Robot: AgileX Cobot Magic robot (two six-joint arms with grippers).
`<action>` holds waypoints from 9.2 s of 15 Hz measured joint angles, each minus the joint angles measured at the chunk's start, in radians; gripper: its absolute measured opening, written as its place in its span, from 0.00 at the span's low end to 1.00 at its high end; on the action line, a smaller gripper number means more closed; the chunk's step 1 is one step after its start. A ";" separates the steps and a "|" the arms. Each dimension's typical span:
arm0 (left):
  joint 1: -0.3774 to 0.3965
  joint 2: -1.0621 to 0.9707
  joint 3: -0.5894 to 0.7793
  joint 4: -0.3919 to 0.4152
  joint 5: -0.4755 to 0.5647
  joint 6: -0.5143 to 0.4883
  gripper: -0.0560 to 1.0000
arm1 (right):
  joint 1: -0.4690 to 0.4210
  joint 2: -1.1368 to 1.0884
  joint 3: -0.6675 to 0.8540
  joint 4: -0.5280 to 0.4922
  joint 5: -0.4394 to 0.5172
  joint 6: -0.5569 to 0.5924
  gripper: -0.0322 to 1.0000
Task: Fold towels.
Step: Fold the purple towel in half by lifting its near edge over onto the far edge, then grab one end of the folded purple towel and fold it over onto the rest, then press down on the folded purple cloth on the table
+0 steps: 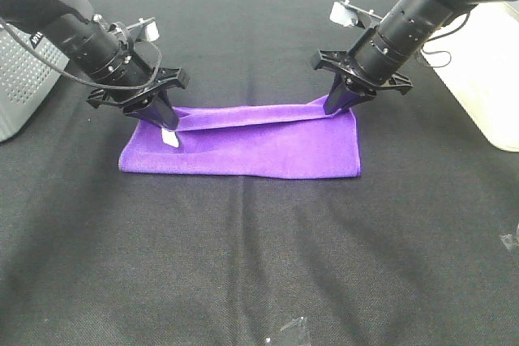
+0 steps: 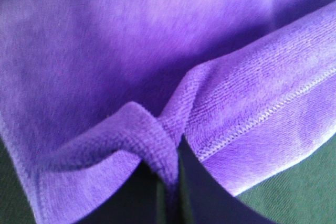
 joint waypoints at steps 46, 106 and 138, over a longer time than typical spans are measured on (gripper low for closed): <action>0.198 0.185 -0.222 -0.073 0.377 0.044 0.79 | -0.013 -0.105 -0.012 -0.208 0.251 0.131 0.68; -0.252 0.320 -0.900 0.002 0.362 -0.122 0.55 | -0.013 -0.340 -0.012 -0.225 0.329 0.071 0.68; 0.000 0.091 -0.792 0.461 0.370 -0.311 0.69 | 0.152 0.056 -0.012 0.315 -0.192 -1.011 0.31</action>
